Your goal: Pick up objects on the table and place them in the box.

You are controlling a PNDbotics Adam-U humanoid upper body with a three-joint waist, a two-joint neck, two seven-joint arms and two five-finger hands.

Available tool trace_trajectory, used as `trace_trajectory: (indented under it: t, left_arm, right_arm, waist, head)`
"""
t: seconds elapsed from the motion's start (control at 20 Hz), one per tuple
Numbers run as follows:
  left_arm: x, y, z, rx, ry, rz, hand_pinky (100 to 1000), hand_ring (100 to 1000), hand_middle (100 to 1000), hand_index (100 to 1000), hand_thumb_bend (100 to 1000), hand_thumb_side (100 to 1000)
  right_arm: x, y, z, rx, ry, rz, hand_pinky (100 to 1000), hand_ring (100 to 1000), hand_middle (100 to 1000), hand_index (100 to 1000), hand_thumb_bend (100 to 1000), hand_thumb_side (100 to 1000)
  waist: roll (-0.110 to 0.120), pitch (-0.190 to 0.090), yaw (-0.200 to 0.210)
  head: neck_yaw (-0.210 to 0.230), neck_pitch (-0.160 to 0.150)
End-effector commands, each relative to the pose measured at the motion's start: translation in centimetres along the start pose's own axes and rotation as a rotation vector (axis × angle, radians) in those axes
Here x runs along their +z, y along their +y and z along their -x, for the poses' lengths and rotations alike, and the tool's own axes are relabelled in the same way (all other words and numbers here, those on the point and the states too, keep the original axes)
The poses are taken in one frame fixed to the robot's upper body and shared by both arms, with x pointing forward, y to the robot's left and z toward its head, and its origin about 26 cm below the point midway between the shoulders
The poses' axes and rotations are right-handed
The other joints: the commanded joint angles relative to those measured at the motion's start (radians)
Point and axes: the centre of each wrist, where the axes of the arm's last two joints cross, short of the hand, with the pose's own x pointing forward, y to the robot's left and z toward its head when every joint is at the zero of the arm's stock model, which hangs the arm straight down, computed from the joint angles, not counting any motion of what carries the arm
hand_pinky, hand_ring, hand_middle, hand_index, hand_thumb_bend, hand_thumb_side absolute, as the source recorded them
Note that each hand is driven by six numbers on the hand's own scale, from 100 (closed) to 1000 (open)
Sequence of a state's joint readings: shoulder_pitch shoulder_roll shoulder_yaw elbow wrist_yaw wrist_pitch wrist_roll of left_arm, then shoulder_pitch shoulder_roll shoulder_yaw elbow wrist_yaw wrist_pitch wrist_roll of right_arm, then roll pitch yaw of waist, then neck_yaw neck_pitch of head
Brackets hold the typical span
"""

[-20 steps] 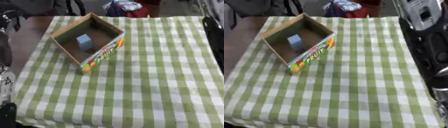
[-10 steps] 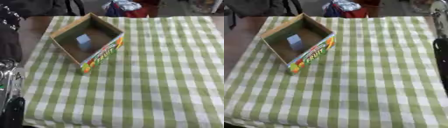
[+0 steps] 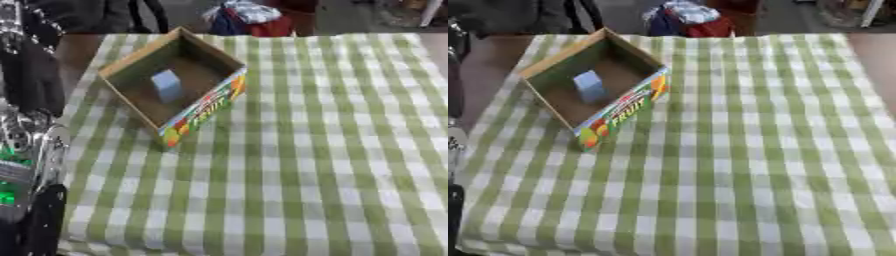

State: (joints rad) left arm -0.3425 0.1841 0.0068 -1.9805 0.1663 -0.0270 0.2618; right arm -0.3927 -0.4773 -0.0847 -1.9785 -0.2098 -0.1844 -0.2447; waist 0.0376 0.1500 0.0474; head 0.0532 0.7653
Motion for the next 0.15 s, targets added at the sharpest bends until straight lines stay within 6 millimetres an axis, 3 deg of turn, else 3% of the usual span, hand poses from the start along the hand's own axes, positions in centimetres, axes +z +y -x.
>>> trace_trajectory:
  t: [0.05, 0.15]
  left_arm:
    - [-0.39, 0.44, -0.81, -0.024, -0.035, -0.003, 654, 657, 616, 832, 166, 700]
    - [-0.36, 0.48, -0.79, -0.027, -0.034, -0.003, 654, 659, 617, 832, 167, 698]
  right_arm:
    - [0.39, -0.32, -0.33, 0.029, -0.038, 0.026, 650, 792, 826, 865, 100, 363]
    - [1.06, -0.31, 0.00, 0.036, -0.029, 0.038, 649, 792, 826, 863, 100, 365]
  waist:
    - [0.001, -0.008, -0.004]
    - [0.004, -0.006, -0.011]
  head:
    - [0.014, 0.005]
    - [0.019, 0.005]
